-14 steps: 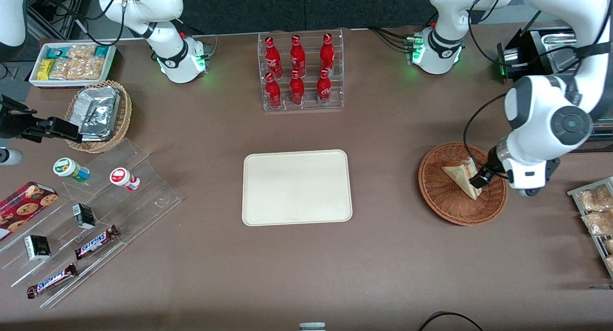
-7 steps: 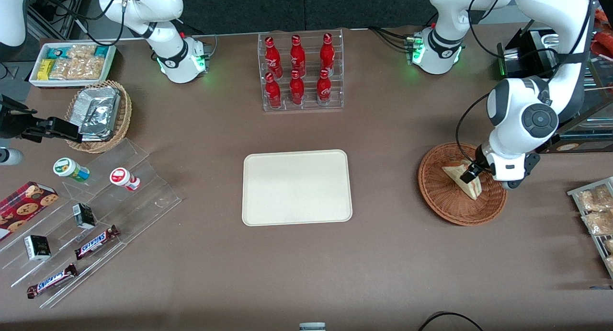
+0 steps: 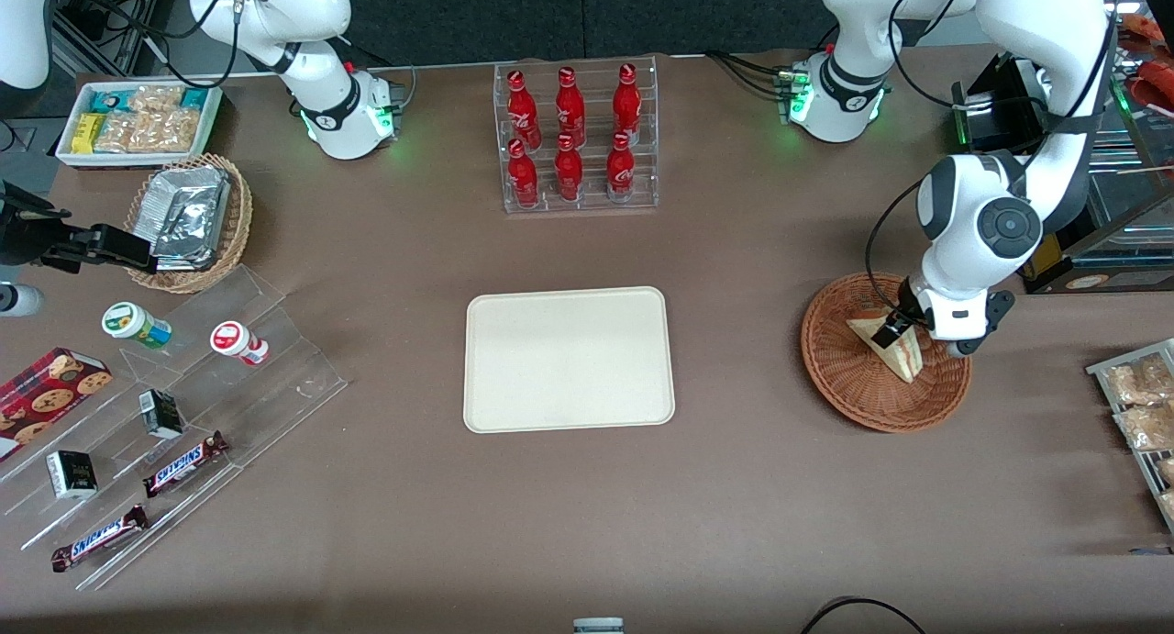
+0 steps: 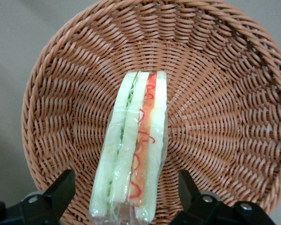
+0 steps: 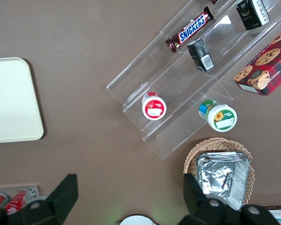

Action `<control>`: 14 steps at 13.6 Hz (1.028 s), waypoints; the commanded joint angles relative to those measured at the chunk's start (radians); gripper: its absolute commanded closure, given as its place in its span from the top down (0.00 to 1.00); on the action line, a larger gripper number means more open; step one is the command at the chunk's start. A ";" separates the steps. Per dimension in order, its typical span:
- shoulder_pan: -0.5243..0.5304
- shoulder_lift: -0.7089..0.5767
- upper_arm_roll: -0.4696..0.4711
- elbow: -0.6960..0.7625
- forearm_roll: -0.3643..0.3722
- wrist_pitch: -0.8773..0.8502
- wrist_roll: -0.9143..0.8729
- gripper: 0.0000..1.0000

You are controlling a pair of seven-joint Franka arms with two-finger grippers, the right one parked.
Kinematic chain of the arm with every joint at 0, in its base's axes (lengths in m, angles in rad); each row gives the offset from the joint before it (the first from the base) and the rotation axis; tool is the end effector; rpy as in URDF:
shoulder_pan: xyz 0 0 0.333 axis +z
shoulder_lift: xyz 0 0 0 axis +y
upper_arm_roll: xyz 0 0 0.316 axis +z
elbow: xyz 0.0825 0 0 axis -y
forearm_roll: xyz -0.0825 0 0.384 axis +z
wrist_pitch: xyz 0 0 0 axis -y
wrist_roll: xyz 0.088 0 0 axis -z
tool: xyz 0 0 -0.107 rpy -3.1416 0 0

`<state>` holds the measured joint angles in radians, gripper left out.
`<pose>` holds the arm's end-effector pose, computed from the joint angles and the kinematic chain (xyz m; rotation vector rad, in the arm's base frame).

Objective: Place sandwich from basket to tray
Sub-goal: 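Close the left gripper on the wrapped sandwich and lift it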

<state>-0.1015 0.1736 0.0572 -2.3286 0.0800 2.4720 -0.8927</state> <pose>0.5154 -0.0228 0.2616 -2.8423 -1.1753 0.0007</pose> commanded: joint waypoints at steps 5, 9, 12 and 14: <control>-0.003 -0.011 0.001 0.035 0.017 -0.031 -0.029 0.00; -0.055 -0.035 -0.003 0.256 0.040 -0.415 0.000 0.00; -0.159 -0.026 -0.008 0.458 0.034 -0.643 -0.008 0.00; -0.252 0.003 -0.010 0.563 0.024 -0.700 -0.043 0.00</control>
<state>-0.2689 0.1331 0.0411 -1.8738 0.1006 1.8384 -0.9003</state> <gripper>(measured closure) 0.855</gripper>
